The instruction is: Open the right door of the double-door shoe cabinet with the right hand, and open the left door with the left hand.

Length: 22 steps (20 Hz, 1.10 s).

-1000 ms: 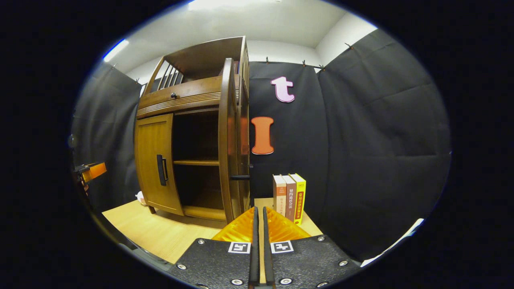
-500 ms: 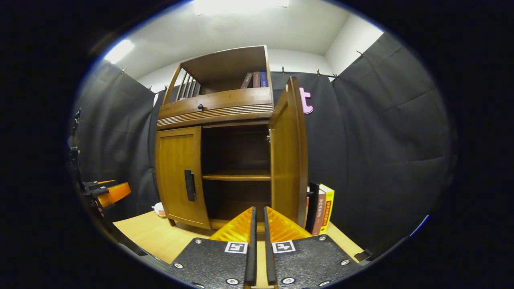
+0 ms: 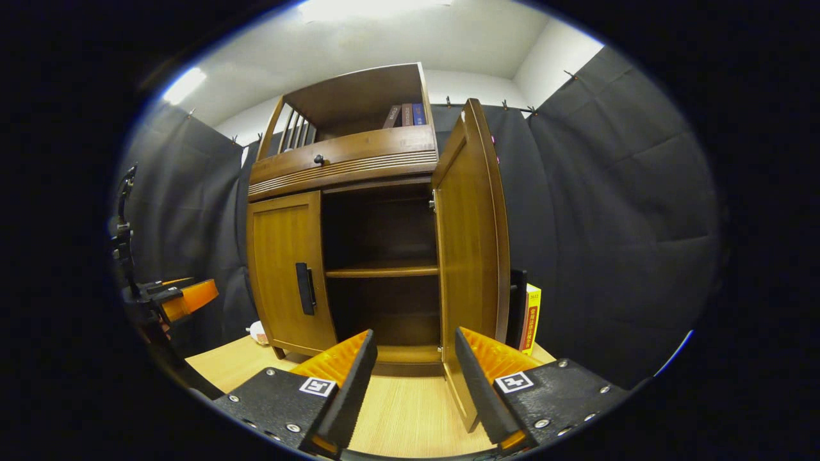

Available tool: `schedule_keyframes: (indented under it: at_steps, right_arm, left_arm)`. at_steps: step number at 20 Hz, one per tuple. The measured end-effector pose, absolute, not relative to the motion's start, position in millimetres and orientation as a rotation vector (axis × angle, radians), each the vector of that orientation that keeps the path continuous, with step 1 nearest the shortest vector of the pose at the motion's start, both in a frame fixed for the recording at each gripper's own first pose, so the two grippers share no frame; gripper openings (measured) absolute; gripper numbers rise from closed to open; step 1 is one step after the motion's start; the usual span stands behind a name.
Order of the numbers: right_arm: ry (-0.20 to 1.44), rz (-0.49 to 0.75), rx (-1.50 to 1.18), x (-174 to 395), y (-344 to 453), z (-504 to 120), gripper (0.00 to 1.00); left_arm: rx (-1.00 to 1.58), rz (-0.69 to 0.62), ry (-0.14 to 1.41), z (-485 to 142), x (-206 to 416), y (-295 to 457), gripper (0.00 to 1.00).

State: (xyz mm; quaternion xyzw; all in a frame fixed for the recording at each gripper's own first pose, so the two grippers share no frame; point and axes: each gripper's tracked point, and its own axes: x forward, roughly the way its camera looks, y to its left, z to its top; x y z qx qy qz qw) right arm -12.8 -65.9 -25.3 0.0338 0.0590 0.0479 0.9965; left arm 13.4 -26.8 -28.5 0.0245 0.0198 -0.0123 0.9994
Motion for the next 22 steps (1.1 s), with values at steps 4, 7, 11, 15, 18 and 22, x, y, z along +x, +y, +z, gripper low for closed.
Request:
schedule_keyframes:
  at_steps: [4, 7, 11, 15, 18, 22]
  right_arm:
    - [0.165, 0.098, 0.067, -15, -63, -37, 0.87]
    - [0.155, 0.086, 0.069, -16, -62, -36, 0.96]
    - [0.147, 0.075, 0.053, -18, -58, -36, 0.9]
    - [0.154, 0.074, 0.036, -19, -54, -39, 0.9]
    - [0.148, 0.077, 0.075, -18, -50, -39, 0.9]
    - [0.161, 0.063, 0.082, -20, -50, -46, 0.9]
  left_arm:
    - [0.026, -0.094, 0.049, -27, 36, -48, 0.96]
    - [0.0, -0.114, 0.044, -19, 62, -54, 0.96]
    - [0.001, -0.133, 0.038, -16, 106, -64, 0.94]
    - [-0.001, -0.132, 0.068, -29, 141, -73, 0.97]
    - [-0.004, -0.141, 0.087, -42, 171, -82, 0.98]
    - [0.011, -0.149, 0.089, -57, 203, -91, 0.95]
